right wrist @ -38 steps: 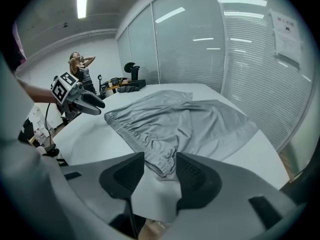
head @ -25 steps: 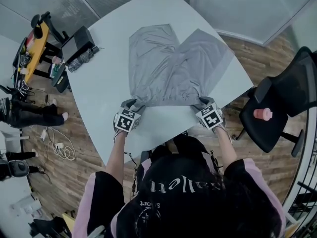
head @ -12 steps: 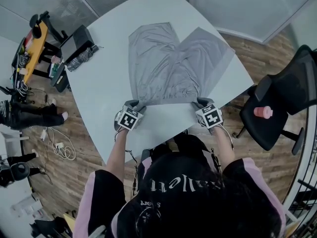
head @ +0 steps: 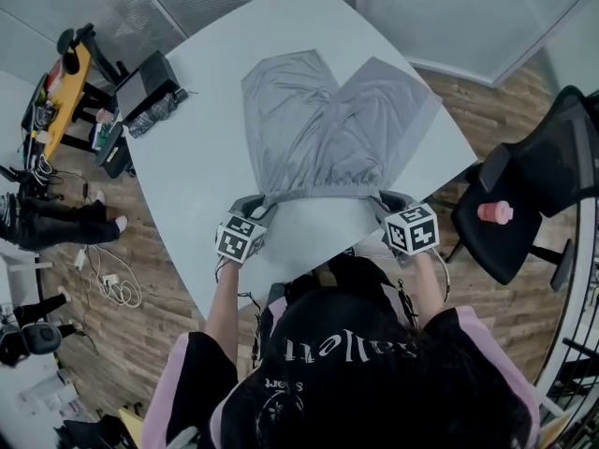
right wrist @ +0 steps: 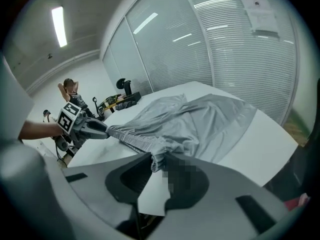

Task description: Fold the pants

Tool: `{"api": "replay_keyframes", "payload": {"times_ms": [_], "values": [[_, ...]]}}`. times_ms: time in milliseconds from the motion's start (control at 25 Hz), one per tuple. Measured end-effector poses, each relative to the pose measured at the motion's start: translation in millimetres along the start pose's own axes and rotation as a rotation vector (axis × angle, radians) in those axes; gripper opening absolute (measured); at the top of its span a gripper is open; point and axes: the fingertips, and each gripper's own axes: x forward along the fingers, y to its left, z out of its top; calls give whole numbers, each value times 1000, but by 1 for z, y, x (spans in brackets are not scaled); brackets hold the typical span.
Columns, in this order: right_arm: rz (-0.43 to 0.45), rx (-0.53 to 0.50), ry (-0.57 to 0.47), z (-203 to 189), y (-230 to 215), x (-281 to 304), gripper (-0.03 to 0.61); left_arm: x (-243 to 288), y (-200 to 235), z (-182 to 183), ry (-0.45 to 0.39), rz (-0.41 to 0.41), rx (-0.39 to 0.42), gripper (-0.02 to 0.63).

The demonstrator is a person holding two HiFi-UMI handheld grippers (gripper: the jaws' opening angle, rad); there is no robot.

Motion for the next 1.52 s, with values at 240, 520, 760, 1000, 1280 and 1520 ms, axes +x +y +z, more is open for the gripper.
{"api": "replay_keyframes", "payload": {"times_ms": [240, 520, 760, 1000, 1280, 1520], "values": [[45, 25, -24, 18, 18, -38, 84, -45, -10, 27, -140, -45, -43, 129], [85, -7, -54, 38, 43, -90, 84, -106, -41, 61, -304, -179, 10, 127], [143, -18, -62, 54, 65, -131, 84, -158, -56, 91, -395, -261, 100, 123], [167, 77, -61, 70, 60, -147, 84, -165, -52, 108, -363, -251, 181, 121], [156, 35, -76, 105, 28, -117, 84, -135, -19, 135, -333, -193, 256, 121], [149, 19, -57, 141, -18, -71, 84, -90, 25, 166, -298, -134, 258, 121]]}}
